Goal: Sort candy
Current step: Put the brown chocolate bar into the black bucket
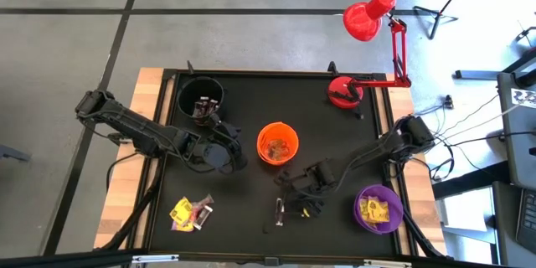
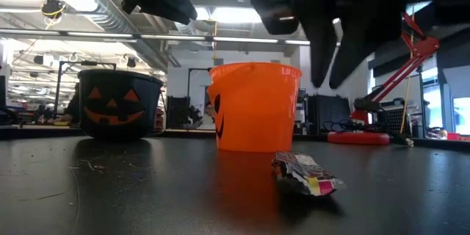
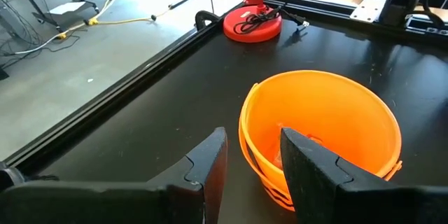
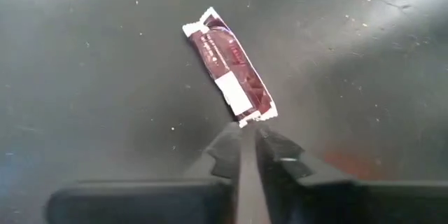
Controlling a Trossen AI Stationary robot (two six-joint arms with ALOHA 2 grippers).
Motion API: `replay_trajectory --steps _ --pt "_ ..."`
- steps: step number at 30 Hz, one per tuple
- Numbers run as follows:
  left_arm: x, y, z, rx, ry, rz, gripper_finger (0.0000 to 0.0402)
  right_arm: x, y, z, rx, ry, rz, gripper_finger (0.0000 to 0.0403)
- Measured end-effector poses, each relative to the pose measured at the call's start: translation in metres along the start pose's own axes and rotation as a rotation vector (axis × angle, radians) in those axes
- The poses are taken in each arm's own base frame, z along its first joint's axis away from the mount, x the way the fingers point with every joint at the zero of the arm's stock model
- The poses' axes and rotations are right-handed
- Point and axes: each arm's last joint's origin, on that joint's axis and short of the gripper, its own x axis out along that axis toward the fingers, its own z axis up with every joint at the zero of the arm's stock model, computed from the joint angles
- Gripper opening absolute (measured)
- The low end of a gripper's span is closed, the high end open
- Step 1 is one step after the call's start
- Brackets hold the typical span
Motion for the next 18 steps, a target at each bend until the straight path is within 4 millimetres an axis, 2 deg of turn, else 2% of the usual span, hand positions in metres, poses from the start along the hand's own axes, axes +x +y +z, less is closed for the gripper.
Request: replay_trajectory --steps 7,10,14,18 --pt "0.000 0.000 0.000 -0.002 0.000 0.001 0.0124 0.027 0.007 0.003 -0.077 0.009 0.006 0.0162" --pt "0.000 0.000 0.000 -0.004 0.000 0.001 0.0124 0.039 0.010 0.005 -0.117 0.016 -0.014 0.0201" --pt "0.000 0.000 0.000 -0.006 -0.001 0.001 0.0124 0.052 0.008 0.005 -0.140 0.016 -0.048 0.0230" --pt "0.000 0.000 0.000 -0.028 -0.002 0.002 0.0124 0.062 0.002 0.001 -0.130 0.020 -0.074 0.0236"
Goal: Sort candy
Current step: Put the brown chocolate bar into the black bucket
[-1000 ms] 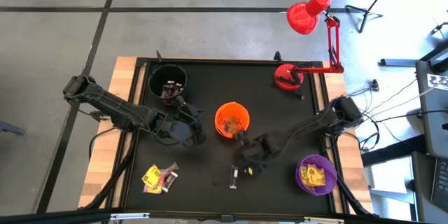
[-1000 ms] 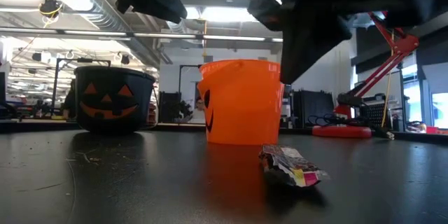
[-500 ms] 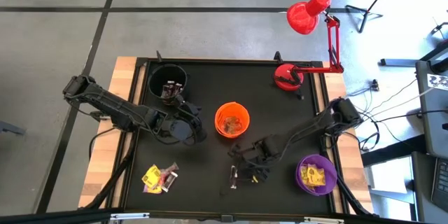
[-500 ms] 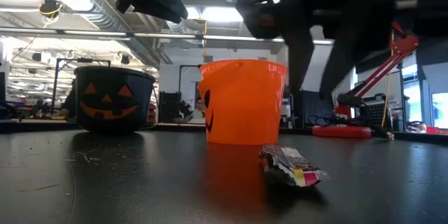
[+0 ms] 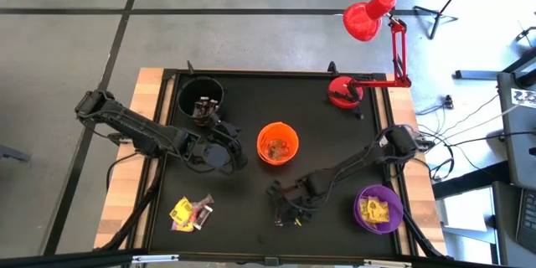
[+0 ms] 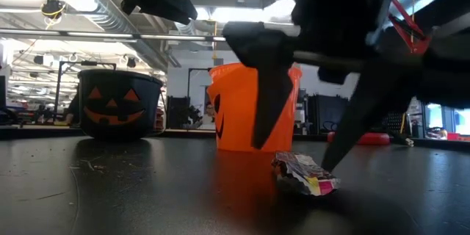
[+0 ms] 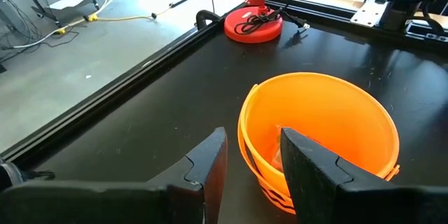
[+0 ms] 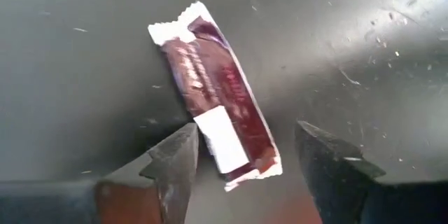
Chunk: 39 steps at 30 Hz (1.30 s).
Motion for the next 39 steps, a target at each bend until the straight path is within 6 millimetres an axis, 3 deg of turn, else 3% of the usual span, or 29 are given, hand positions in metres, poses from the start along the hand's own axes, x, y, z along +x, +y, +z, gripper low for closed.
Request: replay_trajectory --steps 7,17,21,28,39 --pt "0.000 0.000 0.000 -0.003 0.000 0.000 0.0124 0.012 -0.003 -0.007 0.026 0.033 0.010 0.0208" --pt "0.000 0.000 0.000 -0.004 -0.003 0.003 0.0124 0.008 -0.008 -0.012 0.059 0.062 0.031 0.0078" --pt "0.000 0.000 0.000 -0.005 -0.002 0.003 0.0124 0.004 -0.013 -0.011 0.089 0.092 0.002 0.0045" --pt "0.000 0.000 0.000 -0.006 -0.003 0.002 0.0124 -0.011 -0.019 -0.006 0.138 0.166 -0.042 0.0036" --pt "-0.001 -0.002 0.000 -0.104 0.007 -0.030 0.0124 -0.066 -0.044 -0.012 0.352 0.134 -0.165 0.0036"
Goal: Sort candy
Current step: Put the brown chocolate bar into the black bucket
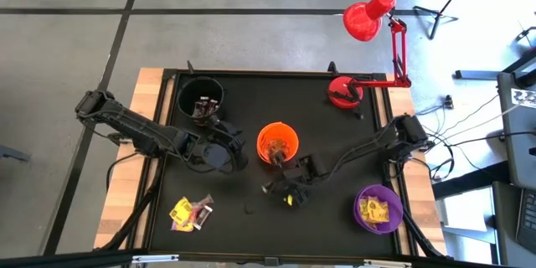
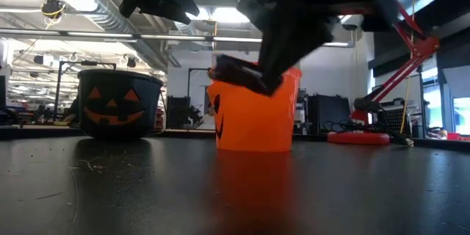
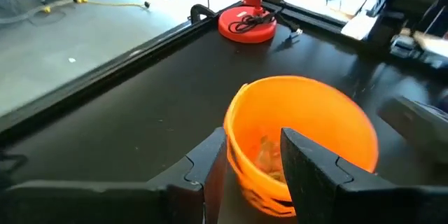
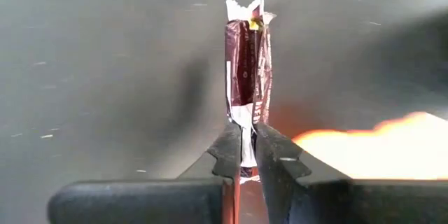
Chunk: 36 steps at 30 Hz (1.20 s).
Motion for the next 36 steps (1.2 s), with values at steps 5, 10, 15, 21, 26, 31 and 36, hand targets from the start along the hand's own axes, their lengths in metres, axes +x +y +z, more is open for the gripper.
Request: replay_trajectory --steps 5,10,15,21,26,31,36 --pt "-0.004 -0.006 0.000 -0.142 0.014 -0.068 0.0124 -0.018 -0.010 -0.003 0.034 0.051 -0.208 0.0037" --pt "-0.006 -0.016 0.002 -0.270 0.001 -0.147 0.0124 -0.033 -0.016 -0.005 0.044 0.106 -0.409 0.0037" --pt "0.002 -0.034 -0.002 -0.347 -0.035 -0.217 0.0124 -0.042 -0.021 -0.006 0.057 0.144 -0.557 0.0037" --pt "0.021 -0.051 -0.020 -0.395 -0.008 -0.253 0.0124 -0.042 -0.021 -0.007 0.082 0.149 -0.558 0.0037" --pt "0.031 -0.056 -0.032 -0.421 0.007 -0.215 0.0124 -0.042 -0.020 -0.009 0.089 0.163 -0.563 0.0037" --pt "0.033 -0.055 -0.033 -0.463 -0.016 -0.180 0.0124 -0.042 -0.020 -0.009 0.094 0.159 -0.565 0.0037" --pt "0.033 -0.055 -0.033 -0.462 -0.024 -0.173 0.0124 -0.042 -0.020 -0.009 0.112 0.155 -0.566 0.0037"
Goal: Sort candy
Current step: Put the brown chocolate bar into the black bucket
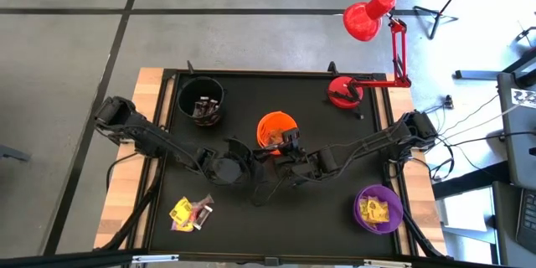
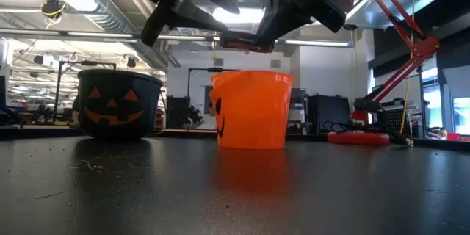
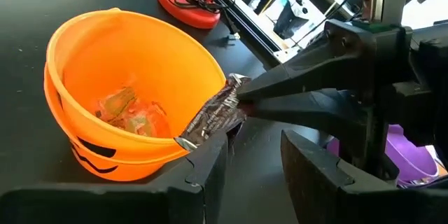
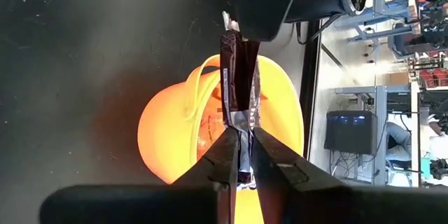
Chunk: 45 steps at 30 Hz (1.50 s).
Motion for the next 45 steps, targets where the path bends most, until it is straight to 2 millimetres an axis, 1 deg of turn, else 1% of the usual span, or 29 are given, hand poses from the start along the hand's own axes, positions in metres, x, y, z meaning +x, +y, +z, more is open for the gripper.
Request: replay_trajectory --steps 5,10,15,19,22,25,29,32,36,39,42,45 --pt "-0.001 -0.001 -0.001 0.042 0.012 -0.009 0.0124 0.000 0.001 -0.001 0.004 0.002 0.015 0.0037" --pt "-0.005 -0.004 -0.006 0.171 0.039 -0.040 0.0124 -0.001 0.004 -0.001 0.021 -0.001 0.072 0.0037" --pt "-0.015 -0.009 -0.014 0.406 0.053 -0.081 0.0124 -0.007 0.013 0.001 0.013 -0.028 0.161 0.0037" --pt "-0.024 -0.014 -0.021 0.663 0.055 -0.125 0.0124 -0.013 0.019 0.002 -0.001 -0.051 0.208 0.0037" --pt "-0.032 -0.017 -0.026 0.834 0.041 -0.145 0.0124 -0.013 0.021 0.003 -0.002 -0.063 0.252 0.0037" --pt "-0.037 -0.019 -0.029 0.953 0.019 -0.146 0.0124 -0.012 0.020 0.003 0.003 -0.072 0.289 0.0037" --pt "-0.042 -0.024 -0.030 1.049 -0.034 -0.147 0.0124 -0.013 0.021 0.004 -0.001 -0.083 0.303 0.0037" --pt "-0.039 -0.029 -0.033 1.124 -0.067 -0.154 0.0124 -0.013 0.021 0.006 -0.012 -0.103 0.305 0.0037" --pt "-0.028 -0.042 -0.045 1.266 -0.069 -0.146 0.0124 -0.013 0.017 0.008 -0.018 -0.124 0.332 0.0037" --pt "-0.020 -0.052 -0.052 1.338 -0.085 -0.105 0.0124 -0.013 0.012 0.009 -0.007 -0.132 0.355 0.0037" --pt "-0.018 -0.062 -0.056 1.381 -0.106 -0.079 0.0124 -0.012 0.006 0.008 0.007 -0.137 0.372 0.0037" --pt "-0.021 -0.066 -0.057 1.398 -0.116 -0.082 0.0124 -0.013 0.003 0.006 0.016 -0.134 0.394 0.0037"
